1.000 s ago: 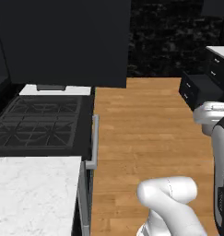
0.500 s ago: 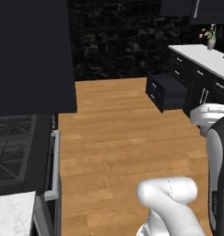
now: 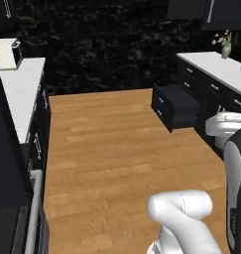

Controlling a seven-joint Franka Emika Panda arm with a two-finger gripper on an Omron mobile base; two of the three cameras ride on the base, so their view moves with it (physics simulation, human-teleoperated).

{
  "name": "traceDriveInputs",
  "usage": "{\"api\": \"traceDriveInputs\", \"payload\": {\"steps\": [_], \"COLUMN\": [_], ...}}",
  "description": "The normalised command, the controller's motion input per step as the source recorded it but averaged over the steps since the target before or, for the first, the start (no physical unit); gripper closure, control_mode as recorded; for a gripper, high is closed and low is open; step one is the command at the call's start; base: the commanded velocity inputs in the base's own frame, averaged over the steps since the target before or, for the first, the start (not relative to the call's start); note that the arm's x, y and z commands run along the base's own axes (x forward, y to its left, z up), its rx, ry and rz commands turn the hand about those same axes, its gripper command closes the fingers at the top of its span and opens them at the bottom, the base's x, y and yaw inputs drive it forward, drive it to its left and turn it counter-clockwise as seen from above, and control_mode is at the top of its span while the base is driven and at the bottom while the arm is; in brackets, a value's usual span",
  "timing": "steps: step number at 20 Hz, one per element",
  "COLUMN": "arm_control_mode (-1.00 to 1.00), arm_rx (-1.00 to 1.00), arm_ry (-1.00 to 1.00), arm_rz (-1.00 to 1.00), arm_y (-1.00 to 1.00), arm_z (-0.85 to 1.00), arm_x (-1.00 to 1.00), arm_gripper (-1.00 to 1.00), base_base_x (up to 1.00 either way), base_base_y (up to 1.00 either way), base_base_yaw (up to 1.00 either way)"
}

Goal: Gather all objects into one cabinet and sort the glasses and bowls to opposite sides.

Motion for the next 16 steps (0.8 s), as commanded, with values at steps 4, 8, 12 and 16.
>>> {"api": "traceDriveInputs", "payload": {"steps": [4,8,12,16], "arm_control_mode": [1.00,1.00,1.00,1.00], "arm_rx": [0.00,0.00,0.00,0.00], "arm_ry": [0.00,0.00,0.00,0.00], "arm_rz": [0.00,0.00,0.00,0.00], "arm_y": [0.00,0.00,0.00,0.00], "arm_z": [0.00,0.00,0.00,0.00], "arm_x": [0.00,0.00,0.00,0.00], "arm_gripper": [1.00,1.00,1.00,1.00], "base_base_x": [1.00,1.00,0.99,0.99], "base_base_y": [-0.26,-0.25,-0.25,-0.29], "base_base_yaw": [0.00,0.00,0.00,-0.01]}}
